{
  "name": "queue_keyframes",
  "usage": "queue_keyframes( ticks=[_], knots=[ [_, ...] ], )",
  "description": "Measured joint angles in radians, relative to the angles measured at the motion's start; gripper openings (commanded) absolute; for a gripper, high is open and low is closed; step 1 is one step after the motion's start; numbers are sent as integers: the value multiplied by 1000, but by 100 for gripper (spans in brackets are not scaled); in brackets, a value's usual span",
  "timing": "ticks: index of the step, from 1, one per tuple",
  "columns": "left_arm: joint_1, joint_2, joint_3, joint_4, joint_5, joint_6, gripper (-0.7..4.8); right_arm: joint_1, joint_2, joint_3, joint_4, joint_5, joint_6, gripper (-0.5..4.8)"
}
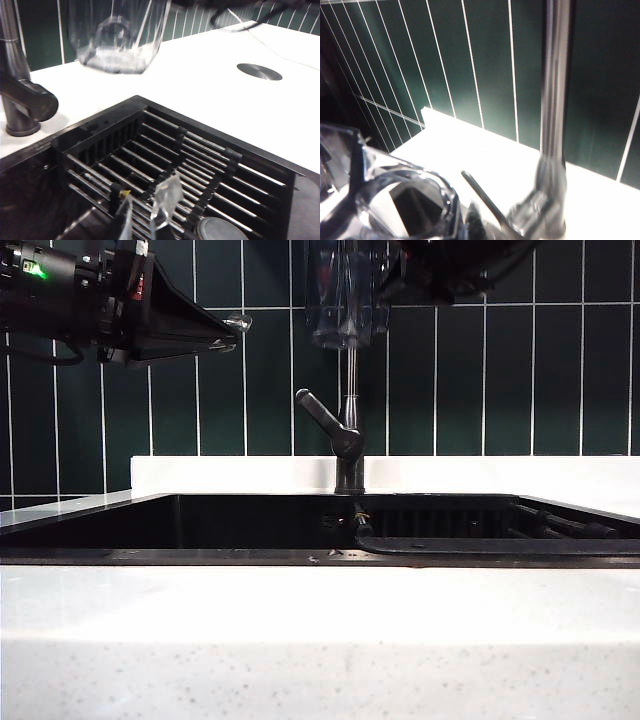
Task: Pick up the mug next to the sink, go to the faucet to get some water, pour the water into the sink, and finally put the mug back to its place.
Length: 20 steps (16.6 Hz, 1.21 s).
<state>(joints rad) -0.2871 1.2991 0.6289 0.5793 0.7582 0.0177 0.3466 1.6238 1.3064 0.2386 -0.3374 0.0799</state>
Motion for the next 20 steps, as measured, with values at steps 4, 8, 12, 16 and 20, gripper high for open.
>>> queue_keyframes(
  ticks=[4, 8, 12, 16, 20],
  knots=[
    [0, 8, 17, -14, -12, 10, 56, 0, 34, 94, -82, -35, 2, -5],
    [0, 79, 95, -68, -17, 43, 57, 1, 46, 112, -114, -49, 6, -5],
    [0, 155, 145, -68, -39, 108, 57, 0, 46, 113, -106, -56, 10, -5],
    [0, 256, 244, -61, -48, 153, 57, 0, 46, 135, -110, -57, 13, -5],
    [0, 327, 294, 10, -46, 217, 58, -1, 45, 140, -109, -56, 18, -5]
  ],
)
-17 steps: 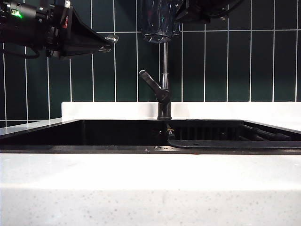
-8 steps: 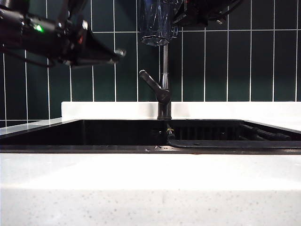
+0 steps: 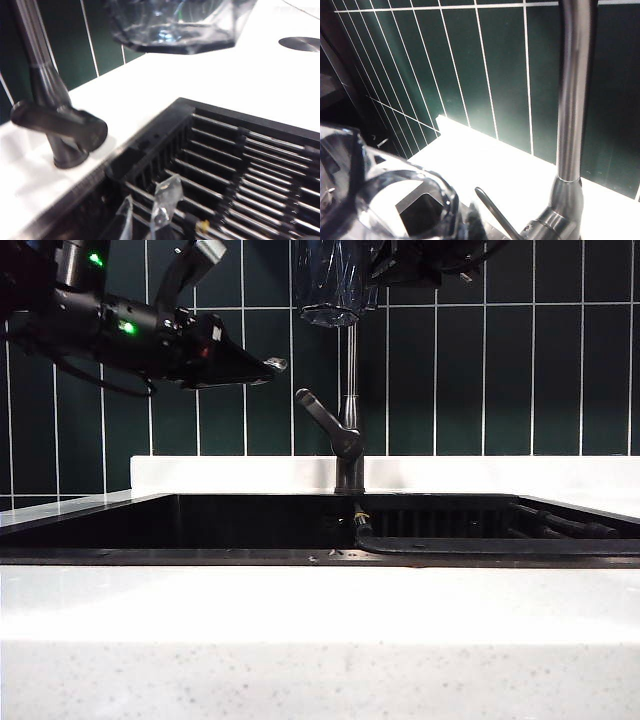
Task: Pick up the mug next to the sink, go to the faucet to get some water, pour the water into the sink, and finally put the mug back to its place.
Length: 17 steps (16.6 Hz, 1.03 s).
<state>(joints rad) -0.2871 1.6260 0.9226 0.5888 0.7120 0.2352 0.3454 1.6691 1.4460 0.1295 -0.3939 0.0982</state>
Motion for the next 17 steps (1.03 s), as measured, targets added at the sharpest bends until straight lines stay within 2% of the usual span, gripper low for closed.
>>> queue_keyframes(
  ticks=[3, 10, 13, 15, 17],
  knots=[
    [11, 68, 2, 98, 2, 16, 57, 0, 0, 0, 0, 0, 6, -5],
    [44, 223, 160, 111, 79, -4, 57, 0, 0, -2, 0, -1, 9, -5],
    [63, 289, 243, 111, 145, -7, 57, 0, 0, -2, 0, -3, 10, -5],
    [76, 327, 283, 119, 160, -27, 57, 1, 0, -2, 0, -4, 10, -5],
    [87, 380, 325, 179, 193, -81, 57, 0, 0, -2, 0, -4, 10, -5]
  ],
)
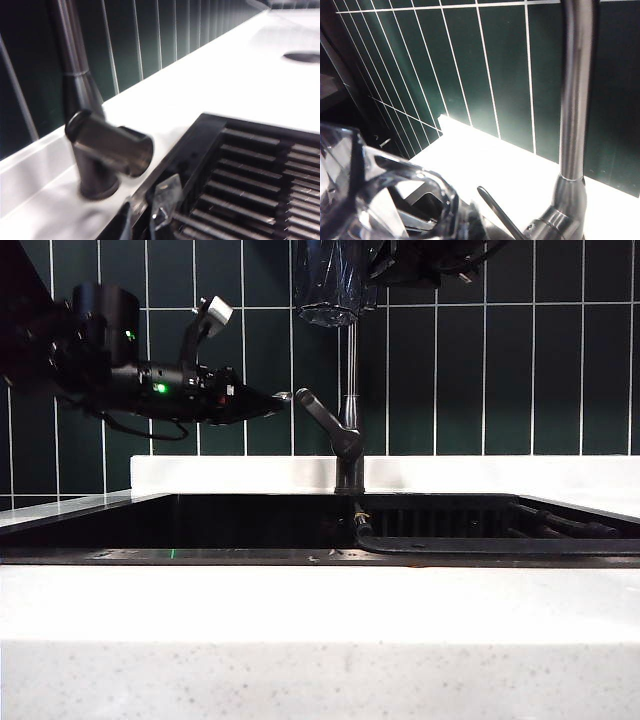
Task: Pick up the mug next to the sink, go to the faucet to get some water, pour the water into the sink, and finally put the mug back to its place.
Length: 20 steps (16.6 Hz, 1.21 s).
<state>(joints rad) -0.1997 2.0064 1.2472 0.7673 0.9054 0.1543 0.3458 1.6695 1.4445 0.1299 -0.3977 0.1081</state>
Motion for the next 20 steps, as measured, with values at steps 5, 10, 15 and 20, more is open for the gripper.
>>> queue_keyframes(
  ticks=[5, 10, 15, 20],
  knots=[
    [5, 95, 109, 31, 37, -36, 57, 0, 0, 0, 0, 0, 0, -4],
    [8, 203, 235, 30, 60, -40, 57, 0, 0, 0, 0, -19, 0, -5],
    [28, 298, 383, 32, 158, -101, 124, 0, 0, 0, 0, -24, 0, -5],
    [26, 319, 447, 27, 121, -152, 242, 0, 0, 11, 5, -35, 0, -5]
  ],
)
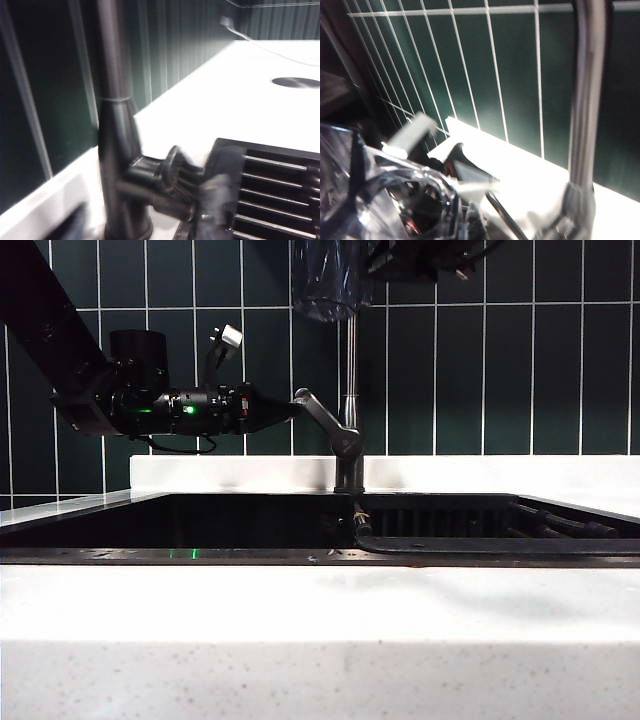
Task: Pick up the mug next to the sink, go to the faucet to get some water, pour the water into the sink, and finally put the mug back to its place.
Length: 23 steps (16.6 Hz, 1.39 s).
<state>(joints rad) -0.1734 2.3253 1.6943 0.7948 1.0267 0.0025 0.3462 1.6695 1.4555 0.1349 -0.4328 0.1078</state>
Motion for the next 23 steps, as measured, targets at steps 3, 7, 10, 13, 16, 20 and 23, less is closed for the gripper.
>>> queue_keyframes(
  ticks=[3, 7, 10, 13, 16, 20, 23],
  knots=[
    [-1, 2, 0, 1, 2, 0, 188, 0, 0, 40, -1, -9, 0, -5],
    [-2, 34, 76, -7, 38, -55, 178, 0, 2, 58, -63, -10, -11, -5],
    [-4, 34, 86, -10, 45, -68, 174, 0, 2, 58, -66, -10, -11, -5],
    [-26, 34, 85, -28, 64, -66, 149, 0, 2, 58, -66, -10, -11, -4],
    [-52, 54, 117, -30, 69, -60, 79, 0, 2, 58, -66, -10, -11, -5],
    [-58, 66, 140, -53, 67, -63, 12, 0, 2, 58, -72, -10, -11, -5],
    [-58, 66, 140, -55, 69, -62, -6, 0, 2, 58, -73, -10, -15, -4]
  ],
)
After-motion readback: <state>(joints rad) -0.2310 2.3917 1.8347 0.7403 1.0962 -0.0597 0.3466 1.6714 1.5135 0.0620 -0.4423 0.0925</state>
